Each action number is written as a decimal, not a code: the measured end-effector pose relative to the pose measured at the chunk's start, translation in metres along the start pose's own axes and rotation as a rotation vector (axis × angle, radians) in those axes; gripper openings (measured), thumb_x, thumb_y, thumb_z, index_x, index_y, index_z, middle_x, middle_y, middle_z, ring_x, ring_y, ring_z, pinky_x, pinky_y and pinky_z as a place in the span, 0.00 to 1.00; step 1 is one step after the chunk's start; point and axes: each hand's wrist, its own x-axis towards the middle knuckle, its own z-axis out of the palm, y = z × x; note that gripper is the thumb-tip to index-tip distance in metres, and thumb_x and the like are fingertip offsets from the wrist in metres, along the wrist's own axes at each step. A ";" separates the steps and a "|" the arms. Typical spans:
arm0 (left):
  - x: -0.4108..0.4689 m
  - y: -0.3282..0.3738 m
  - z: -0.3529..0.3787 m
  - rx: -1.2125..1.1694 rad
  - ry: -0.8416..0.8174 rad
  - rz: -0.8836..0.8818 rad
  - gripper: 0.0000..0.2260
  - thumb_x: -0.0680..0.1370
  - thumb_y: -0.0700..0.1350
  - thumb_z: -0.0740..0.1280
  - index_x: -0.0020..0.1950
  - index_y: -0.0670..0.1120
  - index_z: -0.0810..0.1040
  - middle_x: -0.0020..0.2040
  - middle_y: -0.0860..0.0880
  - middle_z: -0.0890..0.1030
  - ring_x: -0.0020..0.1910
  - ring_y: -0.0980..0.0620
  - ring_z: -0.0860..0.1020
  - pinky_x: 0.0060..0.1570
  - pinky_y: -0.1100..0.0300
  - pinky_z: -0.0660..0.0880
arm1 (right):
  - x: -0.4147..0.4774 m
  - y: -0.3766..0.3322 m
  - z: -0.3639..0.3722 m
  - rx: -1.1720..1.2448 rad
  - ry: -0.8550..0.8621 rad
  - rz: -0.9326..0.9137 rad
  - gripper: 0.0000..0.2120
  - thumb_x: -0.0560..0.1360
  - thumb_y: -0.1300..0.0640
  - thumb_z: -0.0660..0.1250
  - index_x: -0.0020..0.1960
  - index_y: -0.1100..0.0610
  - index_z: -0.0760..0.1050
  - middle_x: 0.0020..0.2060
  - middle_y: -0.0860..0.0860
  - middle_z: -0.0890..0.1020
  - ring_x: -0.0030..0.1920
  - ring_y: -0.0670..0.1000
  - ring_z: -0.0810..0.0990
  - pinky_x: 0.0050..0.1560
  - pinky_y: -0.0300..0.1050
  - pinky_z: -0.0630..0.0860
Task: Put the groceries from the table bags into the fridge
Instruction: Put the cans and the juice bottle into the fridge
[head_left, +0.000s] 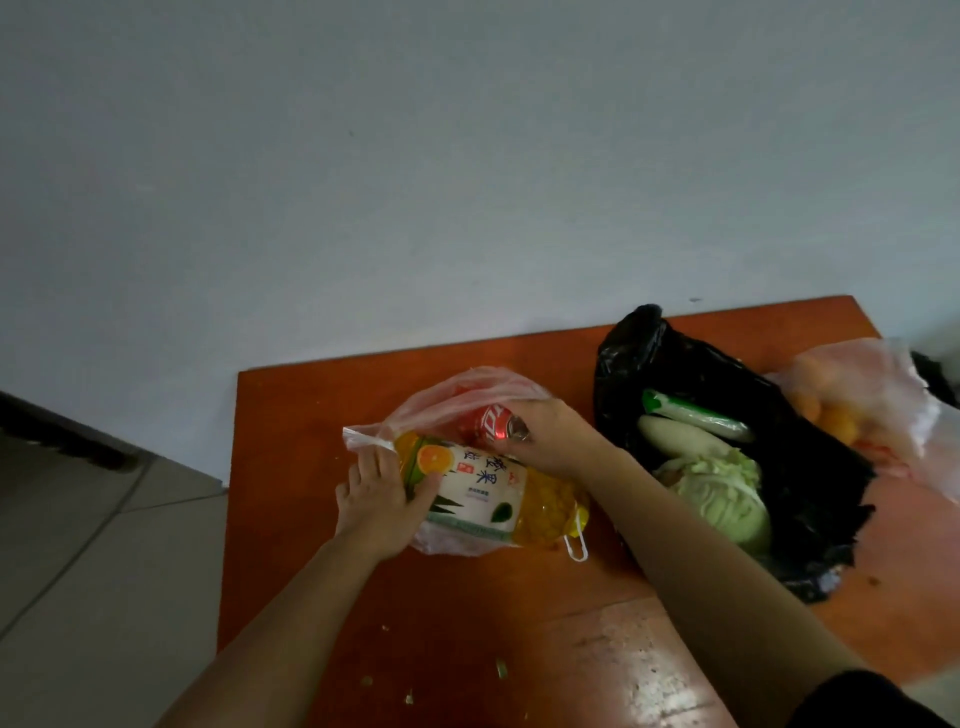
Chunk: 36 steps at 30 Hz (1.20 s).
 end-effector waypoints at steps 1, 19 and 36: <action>0.000 0.000 0.000 0.001 -0.003 0.002 0.41 0.77 0.71 0.49 0.79 0.44 0.47 0.78 0.41 0.53 0.75 0.40 0.58 0.73 0.41 0.59 | -0.011 -0.003 -0.002 0.020 0.030 0.007 0.28 0.78 0.47 0.68 0.75 0.49 0.65 0.68 0.47 0.74 0.66 0.49 0.74 0.64 0.41 0.72; -0.107 0.132 -0.065 0.023 0.504 0.260 0.23 0.81 0.58 0.54 0.56 0.39 0.74 0.54 0.40 0.78 0.53 0.41 0.76 0.51 0.47 0.73 | -0.281 0.017 -0.023 0.652 0.613 0.308 0.29 0.70 0.29 0.65 0.68 0.40 0.74 0.62 0.49 0.80 0.57 0.49 0.81 0.54 0.54 0.82; -0.603 0.555 0.175 -0.357 -0.113 1.552 0.29 0.79 0.64 0.47 0.72 0.49 0.70 0.67 0.49 0.75 0.67 0.50 0.71 0.69 0.47 0.66 | -0.900 0.112 0.026 0.995 1.902 0.596 0.16 0.84 0.49 0.57 0.70 0.51 0.66 0.59 0.54 0.74 0.57 0.55 0.78 0.44 0.49 0.84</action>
